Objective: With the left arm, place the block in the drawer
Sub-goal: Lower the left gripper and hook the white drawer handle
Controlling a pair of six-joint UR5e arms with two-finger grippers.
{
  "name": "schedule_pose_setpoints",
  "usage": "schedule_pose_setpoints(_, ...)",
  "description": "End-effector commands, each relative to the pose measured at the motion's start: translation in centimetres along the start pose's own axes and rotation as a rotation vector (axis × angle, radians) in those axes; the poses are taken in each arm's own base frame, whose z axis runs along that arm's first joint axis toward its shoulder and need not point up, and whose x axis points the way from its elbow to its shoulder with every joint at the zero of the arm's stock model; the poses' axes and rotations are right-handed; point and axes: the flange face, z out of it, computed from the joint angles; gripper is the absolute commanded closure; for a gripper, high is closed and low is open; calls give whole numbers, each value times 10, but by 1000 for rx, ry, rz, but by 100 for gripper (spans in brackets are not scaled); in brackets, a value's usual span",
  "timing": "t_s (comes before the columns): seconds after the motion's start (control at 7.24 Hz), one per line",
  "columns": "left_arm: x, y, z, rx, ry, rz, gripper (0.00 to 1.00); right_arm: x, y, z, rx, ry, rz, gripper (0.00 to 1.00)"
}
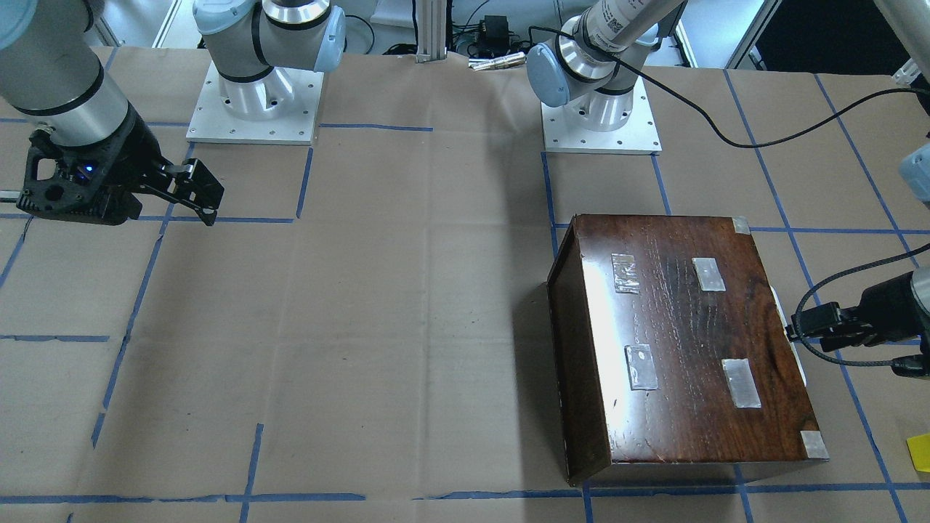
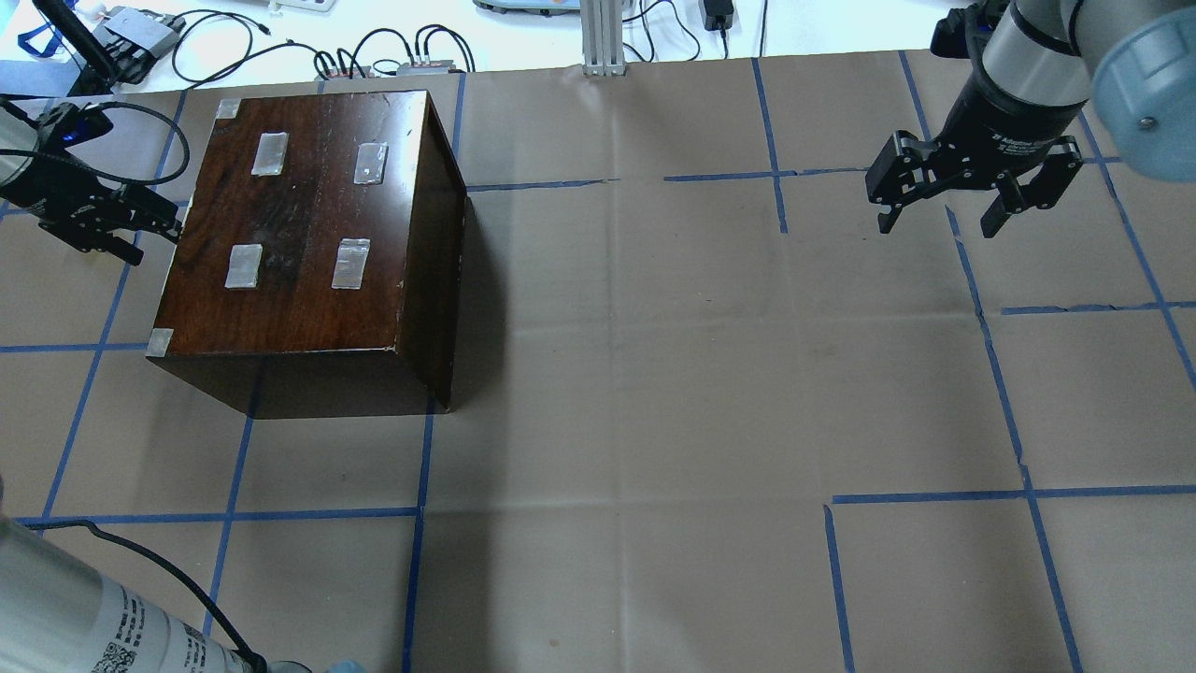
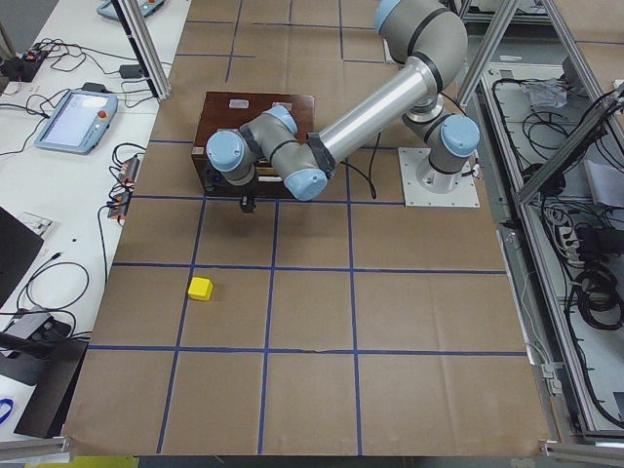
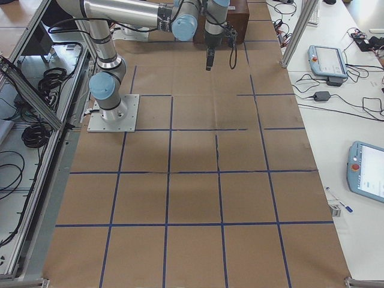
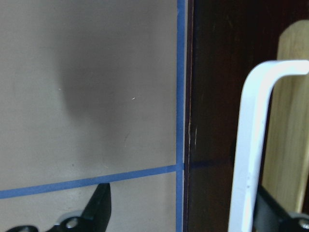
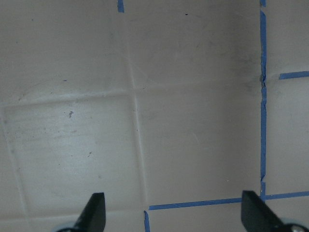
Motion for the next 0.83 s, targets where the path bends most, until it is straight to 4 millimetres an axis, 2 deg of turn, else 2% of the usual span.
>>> schedule_pose_setpoints(0.0, -2, -1, -2, 13, -14, 3, 2, 0, 0, 0, 0, 0, 0, 0)
schedule_pose_setpoints(0.69, -10, 0, -11, 38, -61, 6, 2, 0, 0, 0, 0, 0, 0, 0)
